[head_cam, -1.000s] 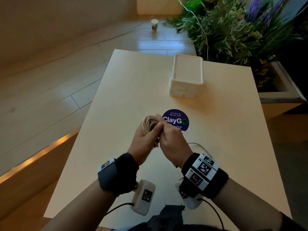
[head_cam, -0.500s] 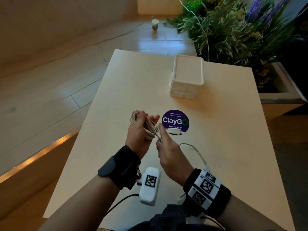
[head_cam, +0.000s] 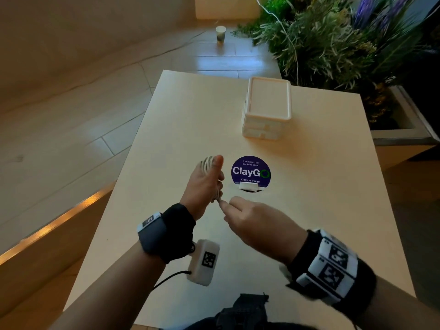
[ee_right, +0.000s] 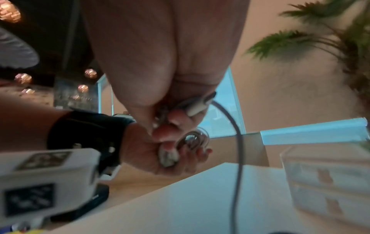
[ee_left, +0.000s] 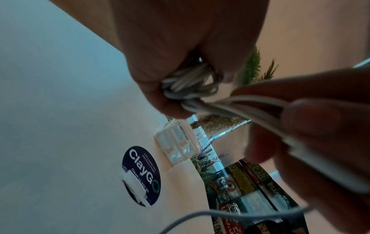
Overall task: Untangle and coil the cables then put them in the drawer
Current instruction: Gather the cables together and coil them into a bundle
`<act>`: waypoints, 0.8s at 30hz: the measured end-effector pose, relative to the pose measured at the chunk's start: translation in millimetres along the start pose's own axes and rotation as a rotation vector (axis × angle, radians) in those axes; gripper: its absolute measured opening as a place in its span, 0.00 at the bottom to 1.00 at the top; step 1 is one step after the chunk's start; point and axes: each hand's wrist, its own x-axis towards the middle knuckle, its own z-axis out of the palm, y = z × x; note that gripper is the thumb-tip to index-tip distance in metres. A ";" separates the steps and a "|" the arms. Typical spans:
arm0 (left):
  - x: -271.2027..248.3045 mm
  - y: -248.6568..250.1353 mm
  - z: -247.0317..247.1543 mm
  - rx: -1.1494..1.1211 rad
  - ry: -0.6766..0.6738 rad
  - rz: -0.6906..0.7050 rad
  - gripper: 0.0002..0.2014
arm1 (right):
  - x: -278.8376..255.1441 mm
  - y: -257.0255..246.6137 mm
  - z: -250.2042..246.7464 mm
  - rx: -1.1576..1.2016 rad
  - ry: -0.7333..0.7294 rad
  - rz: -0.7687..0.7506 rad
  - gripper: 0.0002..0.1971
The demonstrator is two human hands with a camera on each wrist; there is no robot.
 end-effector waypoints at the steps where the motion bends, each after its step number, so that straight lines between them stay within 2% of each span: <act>1: -2.8 1.6 -0.4 0.061 -0.085 -0.021 0.18 | 3.1 5.0 -4.4 -0.038 0.009 -0.073 0.11; 4: -13.3 5.6 2.7 0.068 -0.293 -0.098 0.17 | 14.0 13.8 -16.1 -0.022 0.005 -0.184 0.01; 5: -15.1 4.2 3.6 0.028 -0.309 -0.129 0.16 | 16.5 14.2 -19.9 0.005 0.009 -0.184 0.04; 7: -14.0 -1.6 1.5 -0.091 -0.253 -0.209 0.14 | 17.8 13.5 -28.1 0.123 -0.003 -0.171 0.11; 11: -3.8 -14.1 -13.1 -0.517 -0.114 -0.444 0.13 | 10.3 23.9 -39.5 0.760 -0.118 -0.010 0.21; 13: -0.9 -16.8 -16.8 -0.682 -0.065 -0.502 0.12 | 6.1 33.1 -33.7 0.866 -0.107 0.052 0.27; 17: 1.6 -18.4 -9.7 -0.851 0.086 -0.471 0.09 | 0.9 42.6 -6.9 0.587 -0.057 0.134 0.28; 19: 2.6 -19.7 -3.5 -0.908 0.175 -0.443 0.09 | -2.3 40.8 6.1 0.558 -0.068 0.126 0.31; 22: -0.3 -22.3 4.7 -0.883 0.268 -0.380 0.10 | -4.2 38.2 20.4 0.414 0.031 -0.021 0.33; 24: -4.3 -24.6 8.5 -0.803 0.286 -0.329 0.11 | -3.2 37.4 26.0 0.259 0.119 -0.123 0.24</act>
